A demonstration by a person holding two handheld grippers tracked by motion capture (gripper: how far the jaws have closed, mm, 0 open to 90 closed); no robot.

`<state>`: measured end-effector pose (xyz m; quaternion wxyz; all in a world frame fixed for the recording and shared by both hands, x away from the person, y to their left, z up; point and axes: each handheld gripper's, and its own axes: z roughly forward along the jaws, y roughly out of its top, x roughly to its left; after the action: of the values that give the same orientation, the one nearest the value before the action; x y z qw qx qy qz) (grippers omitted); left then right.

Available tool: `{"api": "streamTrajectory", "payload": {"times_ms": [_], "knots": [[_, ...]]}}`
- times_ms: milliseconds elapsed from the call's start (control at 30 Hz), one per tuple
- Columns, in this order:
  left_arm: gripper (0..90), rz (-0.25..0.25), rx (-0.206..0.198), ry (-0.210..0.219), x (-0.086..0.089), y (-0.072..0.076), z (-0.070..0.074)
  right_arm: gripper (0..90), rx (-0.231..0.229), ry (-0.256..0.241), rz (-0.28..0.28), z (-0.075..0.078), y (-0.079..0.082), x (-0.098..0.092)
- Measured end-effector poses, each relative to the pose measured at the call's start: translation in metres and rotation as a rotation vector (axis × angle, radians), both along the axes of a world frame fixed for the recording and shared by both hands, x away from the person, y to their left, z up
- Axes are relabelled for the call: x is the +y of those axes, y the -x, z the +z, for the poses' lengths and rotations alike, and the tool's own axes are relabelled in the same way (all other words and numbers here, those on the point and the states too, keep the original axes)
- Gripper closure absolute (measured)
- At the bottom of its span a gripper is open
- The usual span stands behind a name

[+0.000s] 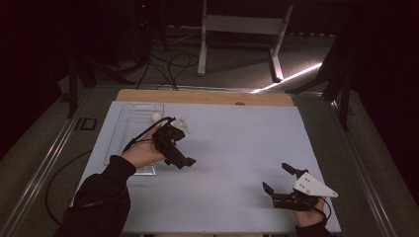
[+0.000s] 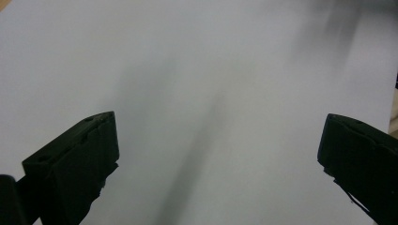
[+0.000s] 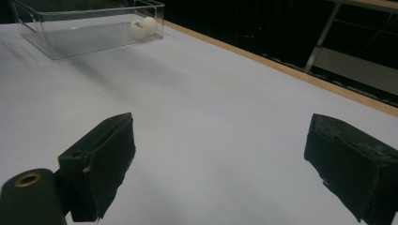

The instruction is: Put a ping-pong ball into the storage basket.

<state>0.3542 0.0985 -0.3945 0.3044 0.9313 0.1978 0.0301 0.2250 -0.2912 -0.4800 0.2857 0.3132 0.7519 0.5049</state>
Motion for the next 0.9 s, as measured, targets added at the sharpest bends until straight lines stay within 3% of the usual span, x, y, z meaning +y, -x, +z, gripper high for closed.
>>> {"api": "streamTrajectory", "payload": {"times_ms": [300,667,900], "knots": [[0.1,-0.057,-0.015,0.024,-0.012,0.012,-0.010,9.2,-0.004,0.000,0.000,0.000,0.000,0.000],[0.2,-0.062,-0.001,0.079,-0.014,0.025,-0.023,9.2,-0.003,0.001,0.000,0.001,0.001,0.000],[0.2,-0.068,-0.021,0.107,-0.014,0.038,-0.032,9.2,-0.003,0.003,0.000,0.001,0.001,0.001]]}}
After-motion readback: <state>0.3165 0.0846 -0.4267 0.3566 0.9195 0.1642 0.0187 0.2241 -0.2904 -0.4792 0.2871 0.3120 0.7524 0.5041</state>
